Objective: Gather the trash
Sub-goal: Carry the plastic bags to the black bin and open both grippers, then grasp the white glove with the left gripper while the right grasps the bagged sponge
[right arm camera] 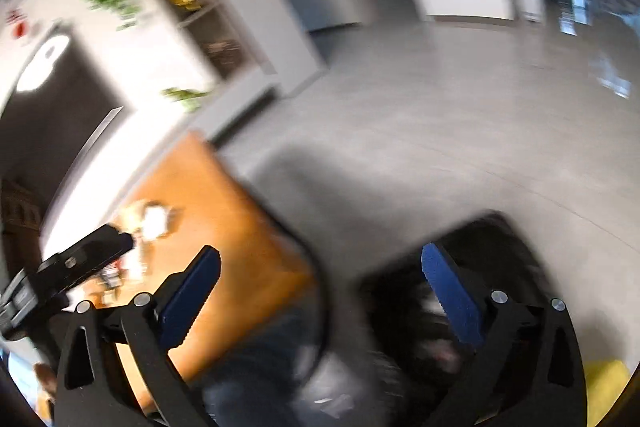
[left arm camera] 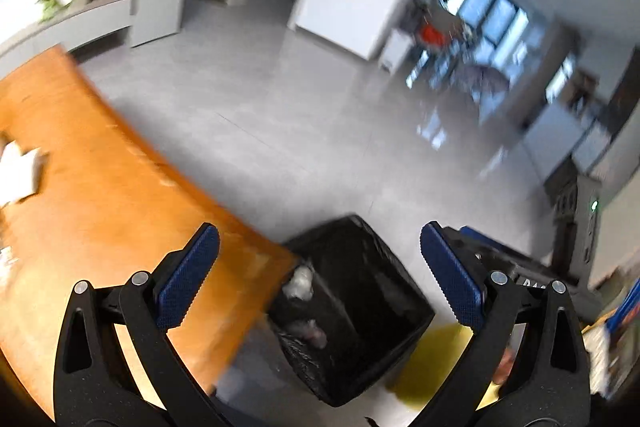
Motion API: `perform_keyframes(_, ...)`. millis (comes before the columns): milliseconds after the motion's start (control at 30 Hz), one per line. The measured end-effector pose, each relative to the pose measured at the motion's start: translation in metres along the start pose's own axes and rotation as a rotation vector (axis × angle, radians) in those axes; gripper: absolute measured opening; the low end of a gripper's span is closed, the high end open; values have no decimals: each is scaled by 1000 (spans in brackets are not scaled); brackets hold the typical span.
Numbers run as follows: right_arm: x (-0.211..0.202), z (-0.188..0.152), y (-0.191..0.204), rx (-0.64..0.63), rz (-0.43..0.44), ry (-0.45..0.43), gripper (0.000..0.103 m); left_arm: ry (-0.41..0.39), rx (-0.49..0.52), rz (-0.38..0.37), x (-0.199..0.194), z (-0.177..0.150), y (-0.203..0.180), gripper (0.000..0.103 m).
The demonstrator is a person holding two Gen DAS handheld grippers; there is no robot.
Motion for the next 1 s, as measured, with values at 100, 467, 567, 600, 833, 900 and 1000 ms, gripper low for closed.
perform_keyframes(100,26,-4,77,-148,116,23,100,-124,-98,93,-59,15,63,97)
perform_keyframes(467,141,-81,328,-534,371,313,100,-278,-256,676,-246,0,257,97)
perform_keyframes(567,165,-94,362,-579,368,337,100,-212,-257,783,-271,4,311,97)
perform_keyframes(600,168,-97,369,-588,363,349,100,-180,-258,800,-273,3,326,97)
perform_keyframes(833,218,-114,399,-593,357,466,100,-50,-316,826,-262,-4,418,97)
perform_keyframes(900,230,-118,402,-603,338,490,100,-40,-331,841,-263,-5,437,97)
perform_keyframes(1000,245,-124,404,-615,327,516,100,-1,-342,862,-262,-5,458,97)
Point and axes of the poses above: each gripper's, at about its wrist camera, not at the fingertips, and x roughly the way its jaws point, y to its left, z to its top, the point moved 4 cm from there along x, roughly the way its jaws point, and after that the axes turned 11 degrees about -y, right-handed, at the moved point
